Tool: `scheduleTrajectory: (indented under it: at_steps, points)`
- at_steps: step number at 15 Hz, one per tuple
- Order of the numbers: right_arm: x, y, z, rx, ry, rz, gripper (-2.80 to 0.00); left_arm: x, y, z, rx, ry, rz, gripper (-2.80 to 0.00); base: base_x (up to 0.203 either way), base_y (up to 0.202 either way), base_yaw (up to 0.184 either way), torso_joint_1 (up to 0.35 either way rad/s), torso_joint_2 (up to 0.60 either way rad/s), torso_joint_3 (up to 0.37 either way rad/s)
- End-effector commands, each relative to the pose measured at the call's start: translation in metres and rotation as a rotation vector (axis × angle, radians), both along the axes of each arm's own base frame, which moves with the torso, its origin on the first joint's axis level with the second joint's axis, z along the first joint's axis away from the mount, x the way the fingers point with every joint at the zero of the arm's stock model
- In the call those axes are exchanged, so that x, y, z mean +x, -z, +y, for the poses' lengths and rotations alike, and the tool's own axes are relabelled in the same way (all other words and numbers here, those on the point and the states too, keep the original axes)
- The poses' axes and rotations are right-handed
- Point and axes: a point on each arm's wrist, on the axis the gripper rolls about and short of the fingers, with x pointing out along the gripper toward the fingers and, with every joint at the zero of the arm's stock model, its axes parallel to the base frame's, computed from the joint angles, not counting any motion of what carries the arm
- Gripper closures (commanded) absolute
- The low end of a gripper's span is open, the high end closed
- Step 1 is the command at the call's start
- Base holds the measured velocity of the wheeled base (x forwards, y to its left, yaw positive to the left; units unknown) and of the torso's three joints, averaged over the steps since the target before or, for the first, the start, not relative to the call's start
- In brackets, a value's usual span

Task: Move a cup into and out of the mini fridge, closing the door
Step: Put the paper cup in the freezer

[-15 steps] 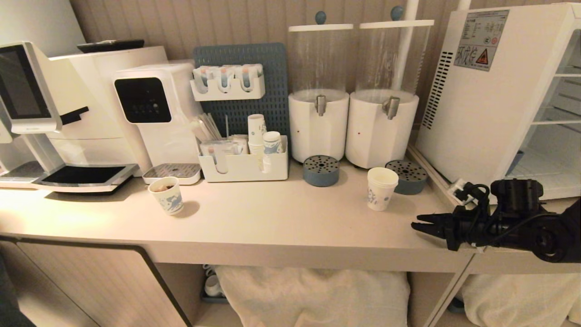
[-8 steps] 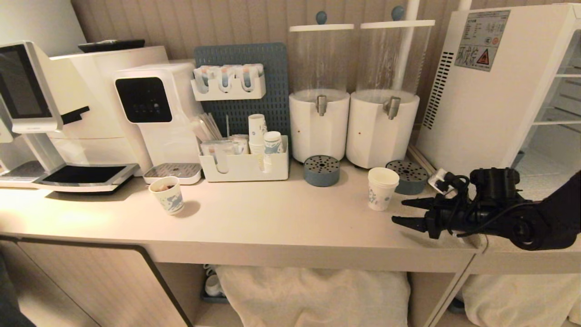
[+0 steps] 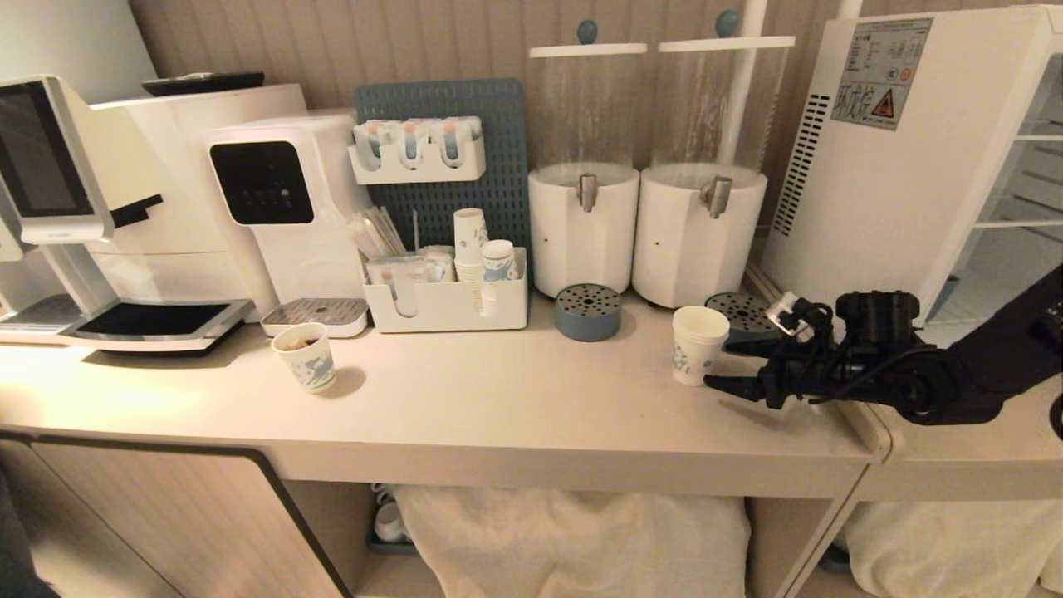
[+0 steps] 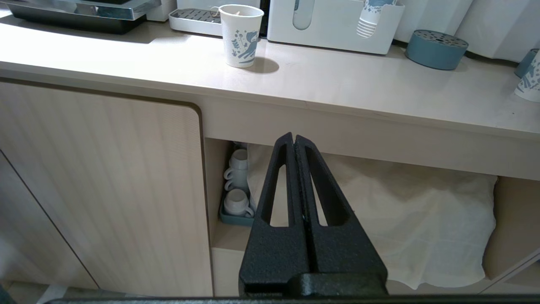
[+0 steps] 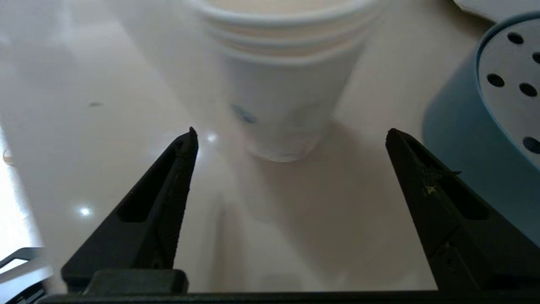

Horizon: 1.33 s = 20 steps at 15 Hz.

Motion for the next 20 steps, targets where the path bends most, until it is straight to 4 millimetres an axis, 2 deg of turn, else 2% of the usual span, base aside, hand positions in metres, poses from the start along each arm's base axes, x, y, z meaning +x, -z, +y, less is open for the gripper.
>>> scheduleTrajectory:
  at_steps: [1, 4, 9, 11, 12, 14, 16, 18, 20]
  points:
    - [0.013, 0.010, 0.002, 0.000, -0.011, 0.003, -2.80, 0.000, 0.000, 0.000, -0.001, 0.000, -0.001, 0.00, 0.000, 0.000, 0.000, 0.000, 0.00, 0.000]
    - [0.027, 0.009, 0.009, 0.001, -0.029, 0.021, -2.80, 0.000, 0.000, 0.000, -0.001, 0.000, -0.001, 0.00, 0.000, 0.000, 0.000, 0.000, 0.00, 0.000]
    - [0.046, -0.011, 0.025, 0.006, -0.063, 0.047, -2.80, 0.000, 0.000, 0.000, -0.002, 0.000, -0.001, 0.00, 0.000, 0.000, 0.000, 0.000, 0.00, 0.000]
    - [0.049, -0.006, 0.033, 0.009, -0.077, 0.068, -2.80, 0.000, 0.000, 0.000, -0.001, 0.000, -0.001, 0.00, 0.000, 0.000, 0.000, 0.000, 0.00, 0.000]
    - [0.048, -0.004, 0.033, 0.011, -0.077, 0.072, 0.00, 0.000, 0.000, 0.000, -0.001, 0.000, -0.001, 0.00, 0.000, 0.000, 0.000, 0.000, 0.00, 0.000]
    - [0.043, -0.006, 0.032, 0.012, -0.076, 0.091, 0.00, 0.000, 0.000, 0.000, -0.001, 0.000, -0.001, 0.00, 0.000, 0.000, 0.000, 0.000, 0.00, 0.000]
    - [0.030, -0.018, 0.031, 0.014, -0.076, 0.098, 0.00, 0.000, 0.000, 0.000, -0.001, 0.000, -0.001, 0.00, 0.000, 0.000, 0.000, 0.000, 0.00, 0.000]
    - [0.005, -0.044, 0.029, 0.018, -0.074, 0.083, 0.00, 0.000, 0.000, 0.000, -0.002, 0.000, -0.001, 0.00, 0.000, 0.000, 0.000, 0.000, 0.00, 0.000]
    - [-0.037, -0.085, 0.026, 0.017, -0.067, 0.032, 0.00, 0.000, 0.000, 0.000, -0.001, 0.000, -0.001, 0.00, 0.000, 0.000, 0.000, 0.000, 0.00, 0.000]
